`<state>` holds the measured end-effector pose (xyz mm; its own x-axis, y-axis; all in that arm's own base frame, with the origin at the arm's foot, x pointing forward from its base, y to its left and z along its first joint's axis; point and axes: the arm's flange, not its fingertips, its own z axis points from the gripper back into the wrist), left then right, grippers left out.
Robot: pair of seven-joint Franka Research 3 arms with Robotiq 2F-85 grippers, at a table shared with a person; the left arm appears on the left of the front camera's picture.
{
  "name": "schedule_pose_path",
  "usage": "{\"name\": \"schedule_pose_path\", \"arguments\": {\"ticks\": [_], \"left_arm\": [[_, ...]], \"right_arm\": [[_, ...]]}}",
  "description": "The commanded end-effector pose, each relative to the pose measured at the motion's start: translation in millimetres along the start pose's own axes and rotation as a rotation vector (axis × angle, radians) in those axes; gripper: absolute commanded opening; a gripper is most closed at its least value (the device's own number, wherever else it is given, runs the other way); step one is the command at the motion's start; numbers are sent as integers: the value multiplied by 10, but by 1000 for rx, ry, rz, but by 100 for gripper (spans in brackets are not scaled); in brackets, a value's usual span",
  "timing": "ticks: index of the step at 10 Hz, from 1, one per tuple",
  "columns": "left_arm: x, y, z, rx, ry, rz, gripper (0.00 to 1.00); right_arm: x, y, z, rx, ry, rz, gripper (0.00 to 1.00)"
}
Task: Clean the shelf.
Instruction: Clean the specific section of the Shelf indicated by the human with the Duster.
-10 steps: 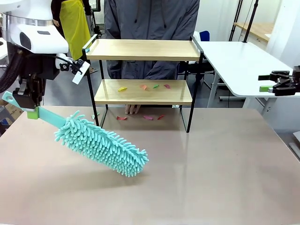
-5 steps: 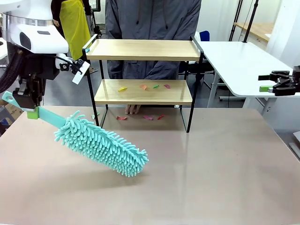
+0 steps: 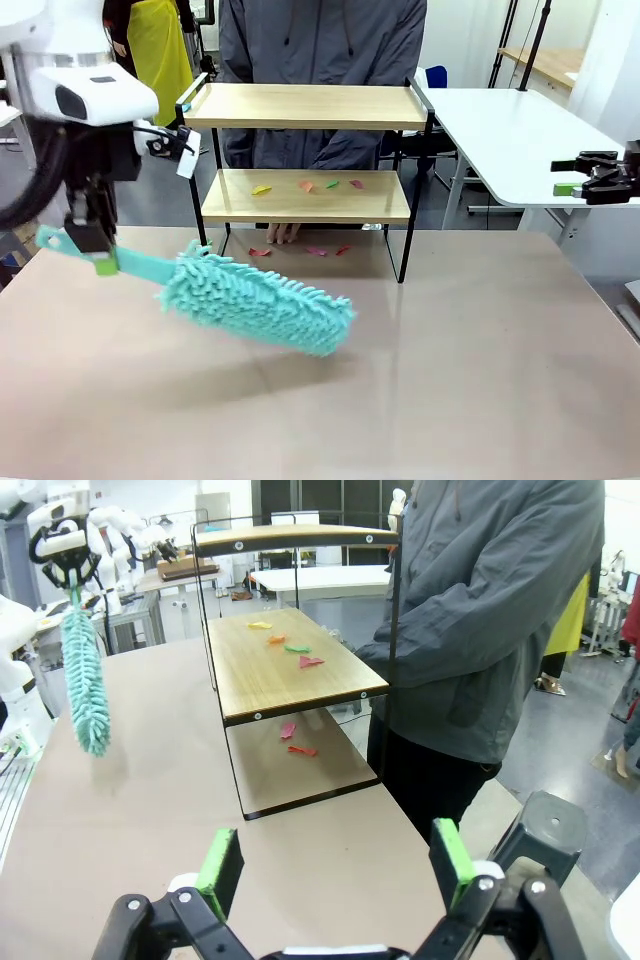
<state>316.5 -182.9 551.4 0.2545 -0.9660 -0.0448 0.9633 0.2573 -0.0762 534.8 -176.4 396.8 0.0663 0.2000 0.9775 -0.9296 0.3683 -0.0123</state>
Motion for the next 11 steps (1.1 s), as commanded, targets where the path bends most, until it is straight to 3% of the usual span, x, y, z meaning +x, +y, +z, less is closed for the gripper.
{"name": "schedule_pose_path", "arguments": {"ticks": [1, 5, 7, 8, 9, 10, 11], "left_arm": [[29, -311, -328, -2, -167, 130, 13], [503, -712, -799, -15, -231, 544, 13], [890, -728, -1105, -79, -301, 623, 13], [957, -646, -1135, -52, -345, 656, 13], [931, -590, -1060, -145, -323, 561, 13], [828, -743, -1081, -61, -281, 628, 13], [828, -743, -1081, -61, -281, 628, 13]], "right_arm": [[25, 5, -8, -1, 1, 5, 100], [25, 5, -8, -1, 1, 5, 100], [25, 5, -8, -1, 1, 5, 100], [25, 5, -8, -1, 1, 5, 100], [25, 5, -8, -1, 1, 5, 100], [25, 5, -8, -1, 1, 5, 100], [25, 5, -8, -1, 1, 5, 100]]}}
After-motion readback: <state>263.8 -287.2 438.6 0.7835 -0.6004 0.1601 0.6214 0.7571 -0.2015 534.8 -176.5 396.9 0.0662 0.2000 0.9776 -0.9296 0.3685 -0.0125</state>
